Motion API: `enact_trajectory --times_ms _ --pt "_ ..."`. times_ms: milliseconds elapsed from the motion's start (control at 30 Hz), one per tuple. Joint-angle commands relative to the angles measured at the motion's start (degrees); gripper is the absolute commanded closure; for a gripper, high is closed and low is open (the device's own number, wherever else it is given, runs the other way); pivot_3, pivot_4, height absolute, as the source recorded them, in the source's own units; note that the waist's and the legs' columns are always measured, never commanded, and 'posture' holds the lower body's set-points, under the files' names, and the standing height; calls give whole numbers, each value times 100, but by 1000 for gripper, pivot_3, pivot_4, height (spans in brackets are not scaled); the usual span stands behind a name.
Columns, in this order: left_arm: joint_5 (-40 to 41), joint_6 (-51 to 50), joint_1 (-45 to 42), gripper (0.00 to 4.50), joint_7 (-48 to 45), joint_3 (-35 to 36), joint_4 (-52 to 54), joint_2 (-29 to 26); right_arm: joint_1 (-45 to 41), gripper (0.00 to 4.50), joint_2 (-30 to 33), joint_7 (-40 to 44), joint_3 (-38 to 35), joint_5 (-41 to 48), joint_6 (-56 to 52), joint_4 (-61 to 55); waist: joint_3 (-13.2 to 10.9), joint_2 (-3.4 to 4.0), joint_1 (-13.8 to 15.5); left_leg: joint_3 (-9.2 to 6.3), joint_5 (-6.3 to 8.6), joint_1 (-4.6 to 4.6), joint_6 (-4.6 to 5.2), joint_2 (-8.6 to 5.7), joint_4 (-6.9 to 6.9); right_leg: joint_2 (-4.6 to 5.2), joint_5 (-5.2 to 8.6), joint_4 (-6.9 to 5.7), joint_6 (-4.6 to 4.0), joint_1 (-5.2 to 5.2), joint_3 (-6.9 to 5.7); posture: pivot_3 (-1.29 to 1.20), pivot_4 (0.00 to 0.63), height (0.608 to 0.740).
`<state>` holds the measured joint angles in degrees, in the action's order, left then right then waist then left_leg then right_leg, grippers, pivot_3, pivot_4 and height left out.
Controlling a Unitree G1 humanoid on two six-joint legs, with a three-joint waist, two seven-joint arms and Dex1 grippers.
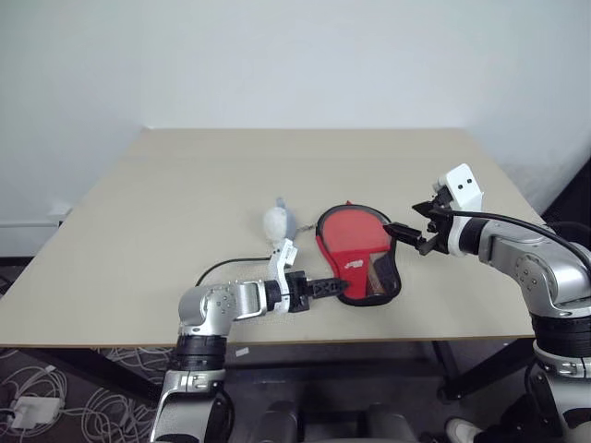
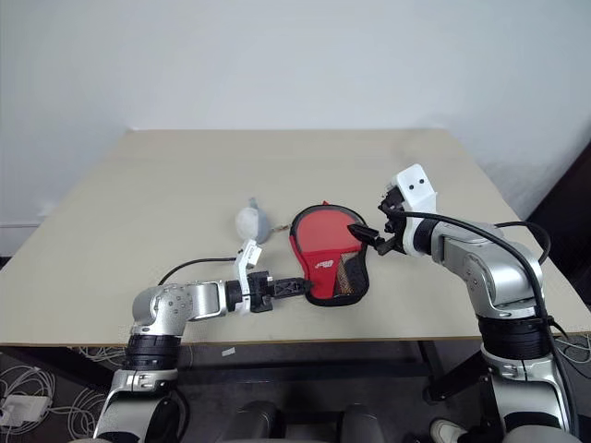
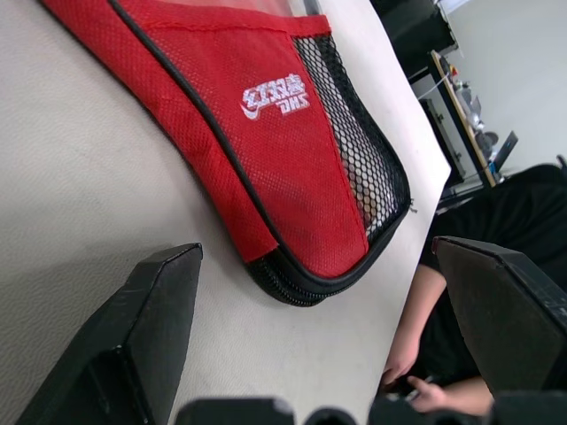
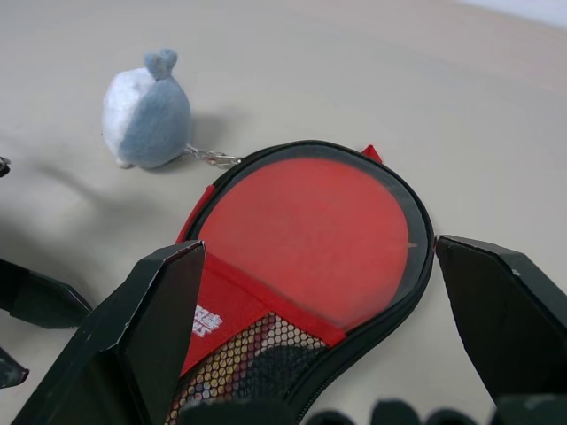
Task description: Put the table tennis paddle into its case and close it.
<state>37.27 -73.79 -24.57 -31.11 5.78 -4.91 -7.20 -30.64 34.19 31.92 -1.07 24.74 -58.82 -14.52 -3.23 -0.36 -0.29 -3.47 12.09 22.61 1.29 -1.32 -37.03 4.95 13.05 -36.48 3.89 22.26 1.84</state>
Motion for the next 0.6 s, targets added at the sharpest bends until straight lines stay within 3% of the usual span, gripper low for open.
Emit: enact_trajectory --times_ms 33,333,600 --pt "31 -294 -66 61 236 -5 -409 252 -37 0 -53 -76 -147 79 8 -235 2 2 41 1 0 0 0 -1 0 0 0 0 0 0 1 0 0 740" --pt "217 -365 -297 61 422 376 -794 793 -32 0 -285 -211 -67 89 -31 -313 4 1 108 -3 0 4 0 -11 -3 1 1 8 2 -5 11 0 0 740" --pt "229 -284 -445 61 330 438 -1271 878 -29 0 -426 -266 -9 73 -50 -335 4 1 110 -2 0 5 0 -12 -3 1 1 10 2 -4 11 0 0 740"
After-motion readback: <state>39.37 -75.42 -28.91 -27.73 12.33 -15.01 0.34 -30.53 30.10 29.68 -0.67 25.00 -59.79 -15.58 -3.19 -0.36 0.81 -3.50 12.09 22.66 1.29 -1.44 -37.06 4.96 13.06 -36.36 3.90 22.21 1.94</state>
